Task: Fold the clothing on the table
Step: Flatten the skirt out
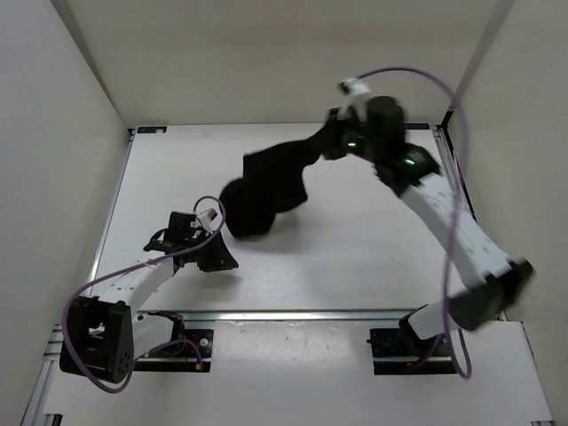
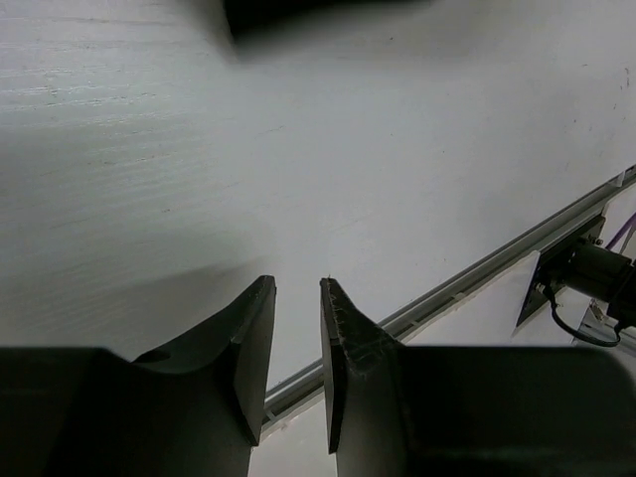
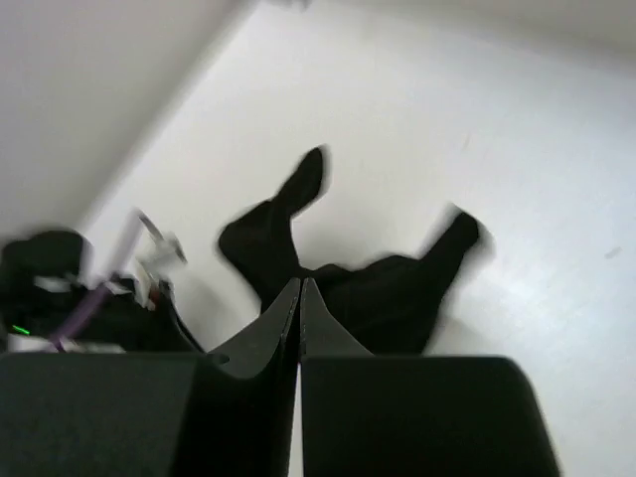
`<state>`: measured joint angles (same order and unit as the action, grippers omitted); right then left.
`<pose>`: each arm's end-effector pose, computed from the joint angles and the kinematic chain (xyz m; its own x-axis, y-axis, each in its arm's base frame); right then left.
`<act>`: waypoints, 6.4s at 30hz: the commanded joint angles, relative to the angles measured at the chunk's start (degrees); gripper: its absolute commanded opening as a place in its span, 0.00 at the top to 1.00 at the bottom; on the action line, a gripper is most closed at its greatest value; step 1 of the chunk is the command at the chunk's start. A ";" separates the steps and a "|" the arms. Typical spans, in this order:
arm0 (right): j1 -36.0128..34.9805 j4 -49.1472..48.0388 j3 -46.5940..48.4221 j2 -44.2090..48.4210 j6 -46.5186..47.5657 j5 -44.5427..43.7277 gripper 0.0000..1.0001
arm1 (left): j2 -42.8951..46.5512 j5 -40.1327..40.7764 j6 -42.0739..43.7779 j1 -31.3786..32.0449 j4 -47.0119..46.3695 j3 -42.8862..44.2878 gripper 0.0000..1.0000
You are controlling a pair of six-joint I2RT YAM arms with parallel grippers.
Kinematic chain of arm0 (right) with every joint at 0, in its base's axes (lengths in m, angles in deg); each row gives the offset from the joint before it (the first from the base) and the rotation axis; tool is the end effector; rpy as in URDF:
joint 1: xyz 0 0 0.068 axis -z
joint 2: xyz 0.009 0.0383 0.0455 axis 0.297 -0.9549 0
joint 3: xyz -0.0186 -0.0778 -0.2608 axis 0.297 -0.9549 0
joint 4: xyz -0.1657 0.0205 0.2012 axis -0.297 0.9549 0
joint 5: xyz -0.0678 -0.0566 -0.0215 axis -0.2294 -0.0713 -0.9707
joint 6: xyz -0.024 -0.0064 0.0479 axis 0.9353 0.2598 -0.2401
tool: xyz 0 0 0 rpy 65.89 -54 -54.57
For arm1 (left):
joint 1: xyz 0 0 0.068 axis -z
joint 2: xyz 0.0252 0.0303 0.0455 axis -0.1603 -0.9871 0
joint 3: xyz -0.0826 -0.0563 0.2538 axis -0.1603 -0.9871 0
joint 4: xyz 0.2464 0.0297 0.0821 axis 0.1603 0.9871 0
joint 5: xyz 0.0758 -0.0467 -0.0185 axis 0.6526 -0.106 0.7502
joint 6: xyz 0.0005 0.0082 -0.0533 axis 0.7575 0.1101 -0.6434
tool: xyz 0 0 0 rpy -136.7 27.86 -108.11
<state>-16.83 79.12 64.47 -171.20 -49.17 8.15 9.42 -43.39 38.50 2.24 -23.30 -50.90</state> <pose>0.2943 0.2067 0.4283 -0.4498 0.0073 -0.8931 -0.5884 0.7498 0.3025 0.1856 -0.0559 0.1653 -0.9439 -0.1864 -0.2727 0.0187 0.7941 -0.6075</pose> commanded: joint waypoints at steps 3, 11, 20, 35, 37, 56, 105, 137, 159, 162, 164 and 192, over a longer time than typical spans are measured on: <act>8.17 -9.73 -14.98 16.98 -8.78 -7.54 0.99 | -0.13 -2.08 -0.32 -0.04 -1.63 -0.36 0.64; 7.92 4.03 -28.96 18.92 -12.14 -12.48 1.00 | -0.66 -2.17 -0.58 0.31 -2.32 -0.63 0.64; 4.67 7.11 -20.09 14.71 -8.53 -18.11 1.00 | -2.59 -2.96 0.02 2.07 -3.03 0.51 0.63; -22.93 -1.68 5.57 3.64 18.80 -24.25 1.00 | -2.07 -2.96 -0.50 0.31 -3.38 0.25 0.64; -22.76 -0.62 7.85 1.35 19.33 -26.62 1.00 | -1.63 -2.96 -0.58 0.14 -3.38 -0.27 0.64; 1.50 18.94 -17.78 -1.06 -4.60 -40.73 0.70 | -0.31 -3.14 -0.14 -2.15 -2.94 -0.71 0.64; -8.16 17.65 -2.68 -12.67 4.48 -13.38 1.00 | 0.48 -5.16 -0.15 -2.67 -3.12 -3.18 0.64; 4.76 22.24 23.97 -29.80 1.12 -15.72 0.69 | 7.78 -6.03 -0.50 -6.19 1.10 -6.96 0.65; -1.76 9.05 -30.02 4.06 -4.31 -2.12 0.63 | -12.26 23.63 -9.46 15.15 -5.41 16.50 0.51; -0.88 9.40 -30.11 4.41 -4.40 -0.89 0.63 | -13.66 28.66 -9.73 19.02 -3.83 17.30 0.48; -1.13 9.58 -30.80 4.76 -5.01 -0.97 0.63 | -14.81 29.91 -9.12 20.00 -2.86 17.21 0.47; 2.56 10.37 -34.15 2.04 -7.21 5.01 0.64 | -27.20 44.84 5.74 35.38 -1.27 28.02 0.47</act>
<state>-14.89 89.42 30.07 -169.73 -55.66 11.99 -18.08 -1.82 41.39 36.86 -25.20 -25.26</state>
